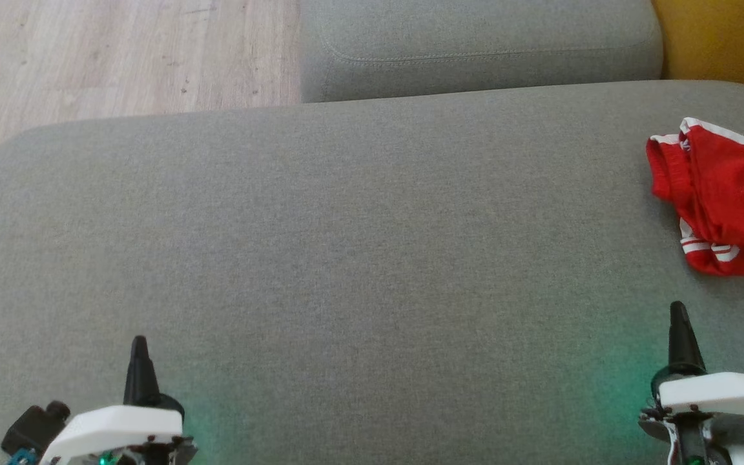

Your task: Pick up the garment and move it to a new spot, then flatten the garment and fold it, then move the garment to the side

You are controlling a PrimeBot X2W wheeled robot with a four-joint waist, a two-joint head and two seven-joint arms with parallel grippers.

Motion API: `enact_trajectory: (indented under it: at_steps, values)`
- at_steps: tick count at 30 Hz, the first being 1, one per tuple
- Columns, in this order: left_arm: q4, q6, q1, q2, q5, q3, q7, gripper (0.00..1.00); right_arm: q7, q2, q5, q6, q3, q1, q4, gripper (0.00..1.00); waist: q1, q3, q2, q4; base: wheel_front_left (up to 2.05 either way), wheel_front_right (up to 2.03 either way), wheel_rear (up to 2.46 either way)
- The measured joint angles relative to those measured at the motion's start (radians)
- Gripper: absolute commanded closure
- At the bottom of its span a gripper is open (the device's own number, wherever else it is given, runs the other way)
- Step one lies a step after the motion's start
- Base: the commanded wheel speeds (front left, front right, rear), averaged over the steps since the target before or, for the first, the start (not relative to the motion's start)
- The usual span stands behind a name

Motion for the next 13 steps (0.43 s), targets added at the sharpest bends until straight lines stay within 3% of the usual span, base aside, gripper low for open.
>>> enact_trajectory:
  at_steps: [13]
  values:
    - [-0.008, -0.006, -0.009, 0.000, -0.136, 0.018, 0.034, 1.00, 0.031, 0.000, 0.151, 0.000, -0.006, -0.010, -0.006, 1.00, 0.0000, -0.005, 0.0000, -0.005, 0.00, 0.00, 0.00]
